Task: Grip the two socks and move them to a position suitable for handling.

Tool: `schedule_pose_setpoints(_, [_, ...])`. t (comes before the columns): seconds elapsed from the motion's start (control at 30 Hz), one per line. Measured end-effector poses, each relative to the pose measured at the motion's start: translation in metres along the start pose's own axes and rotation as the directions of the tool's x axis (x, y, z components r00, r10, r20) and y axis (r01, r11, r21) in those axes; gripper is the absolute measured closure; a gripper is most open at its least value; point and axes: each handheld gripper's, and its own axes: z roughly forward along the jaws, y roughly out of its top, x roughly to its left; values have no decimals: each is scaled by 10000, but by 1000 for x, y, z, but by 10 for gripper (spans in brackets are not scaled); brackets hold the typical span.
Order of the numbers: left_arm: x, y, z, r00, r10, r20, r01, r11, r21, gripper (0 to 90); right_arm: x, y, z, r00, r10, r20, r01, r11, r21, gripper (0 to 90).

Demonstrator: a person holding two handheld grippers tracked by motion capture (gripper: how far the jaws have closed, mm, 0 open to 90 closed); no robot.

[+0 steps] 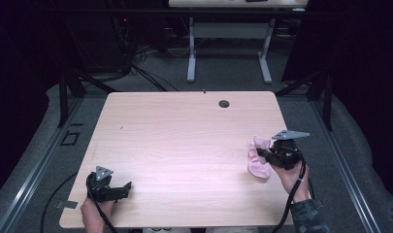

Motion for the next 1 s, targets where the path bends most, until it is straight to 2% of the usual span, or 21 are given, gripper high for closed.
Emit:
schedule_pose_setpoints(0.07, [0,0,0,10000,0,-1,0,10000,-1,2,8,4,-7,9996,-188,-210,185,9997,-132,804])
schedule_pose_setpoints(0.13, [0,0,0,10000,-3,-2,3,10000,-4,2,17,7,-11,9977,-264,-630,249,9994,-244,803])
schedule_pose_setpoints(0.17, [0,0,0,10000,-3,-2,3,10000,-4,2,17,7,-11,9977,-264,-630,249,9994,-244,803])
schedule_pose_setpoints(0.2, [0,0,0,10000,-2,-1,2,10000,-1,2,27,8,-13,9944,-312,-1009,274,9988,-395,803])
schedule_pose_setpoints(0.33, [0,0,0,10000,0,0,0,10000,-2,2,48,9,-11,9805,-600,-1873,533,9977,-408,803])
schedule_pose_setpoints(0.43, [0,0,0,10000,-1,1,1,10000,0,2,67,5,-2,9608,-731,-2674,646,9971,-404,802])
schedule_pose_setpoints(0.6, [0,0,0,10000,-3,0,3,10000,-3,2,103,-1,17,9149,-1096,-3886,1214,9926,58,801])
schedule_pose_setpoints(0.73, [0,0,0,10000,-4,1,4,10000,-4,2,129,-8,33,8844,-1308,-4481,1637,9859,354,801])
schedule_pose_setpoints(0.87, [0,0,0,10000,-6,-4,6,10000,2,2,143,-17,48,8648,-1209,-4873,1796,9808,754,799])
schedule_pose_setpoints(0.9, [0,0,0,10000,-6,2,6,10000,-4,2,148,-20,53,8588,-1252,-4968,1949,9766,908,799])
schedule_pose_setpoints(0.93, [0,0,0,10000,-4,1,4,10000,-4,2,151,-22,56,8566,-1258,-5003,2032,9737,1031,798])
schedule_pose_setpoints(0.97, [0,0,0,10000,-4,-1,4,10000,-2,2,155,-25,61,8511,-1190,-5114,2048,9721,1147,797])
schedule_pose_setpoints(1.0, [0,0,0,10000,-5,0,5,10000,-3,2,157,-28,65,8506,-1223,-5114,2146,9686,1254,796])
